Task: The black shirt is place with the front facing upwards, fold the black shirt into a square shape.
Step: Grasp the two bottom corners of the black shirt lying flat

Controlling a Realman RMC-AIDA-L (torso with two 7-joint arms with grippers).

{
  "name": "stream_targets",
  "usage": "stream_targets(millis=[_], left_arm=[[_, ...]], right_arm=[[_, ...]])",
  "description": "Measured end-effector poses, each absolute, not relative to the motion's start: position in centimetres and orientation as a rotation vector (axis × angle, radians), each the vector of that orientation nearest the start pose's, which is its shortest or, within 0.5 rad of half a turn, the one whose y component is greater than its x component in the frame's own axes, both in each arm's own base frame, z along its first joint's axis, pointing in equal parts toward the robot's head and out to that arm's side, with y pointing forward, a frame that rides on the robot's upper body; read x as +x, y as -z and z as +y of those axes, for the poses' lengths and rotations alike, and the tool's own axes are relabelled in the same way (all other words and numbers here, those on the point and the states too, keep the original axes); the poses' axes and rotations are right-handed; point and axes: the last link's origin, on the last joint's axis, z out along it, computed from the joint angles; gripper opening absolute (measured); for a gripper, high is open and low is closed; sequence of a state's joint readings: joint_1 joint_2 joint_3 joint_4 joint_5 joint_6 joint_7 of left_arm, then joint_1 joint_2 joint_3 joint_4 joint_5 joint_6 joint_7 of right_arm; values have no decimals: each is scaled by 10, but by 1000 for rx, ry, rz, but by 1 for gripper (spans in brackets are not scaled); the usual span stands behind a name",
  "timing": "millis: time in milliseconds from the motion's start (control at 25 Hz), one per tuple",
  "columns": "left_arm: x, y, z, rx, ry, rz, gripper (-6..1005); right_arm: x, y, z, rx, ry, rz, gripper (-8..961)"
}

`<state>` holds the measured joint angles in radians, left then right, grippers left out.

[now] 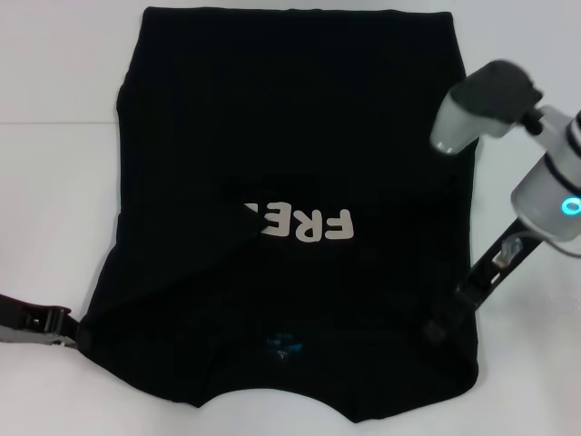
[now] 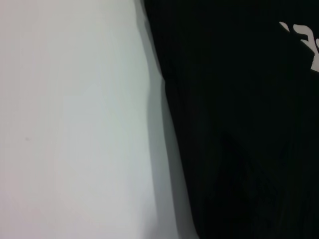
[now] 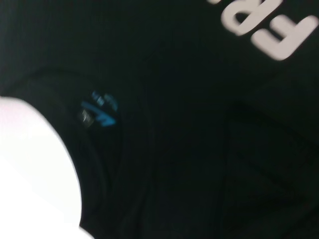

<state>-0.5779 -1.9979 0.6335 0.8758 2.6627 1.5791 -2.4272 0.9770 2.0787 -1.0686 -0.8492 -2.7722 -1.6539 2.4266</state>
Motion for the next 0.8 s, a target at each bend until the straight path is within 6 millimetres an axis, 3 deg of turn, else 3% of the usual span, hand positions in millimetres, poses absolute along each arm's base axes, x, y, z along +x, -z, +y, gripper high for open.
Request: stream_targets(millis=[400, 800], left_arm=[[-324, -59, 333, -2199, -92, -1792, 15], [-324, -59, 335, -2198, -90, -1784, 15]], right_arm=[[183, 19, 388, -2634, 816, 1062, 943], [183, 31, 389, -2633, 837, 1031, 934]])
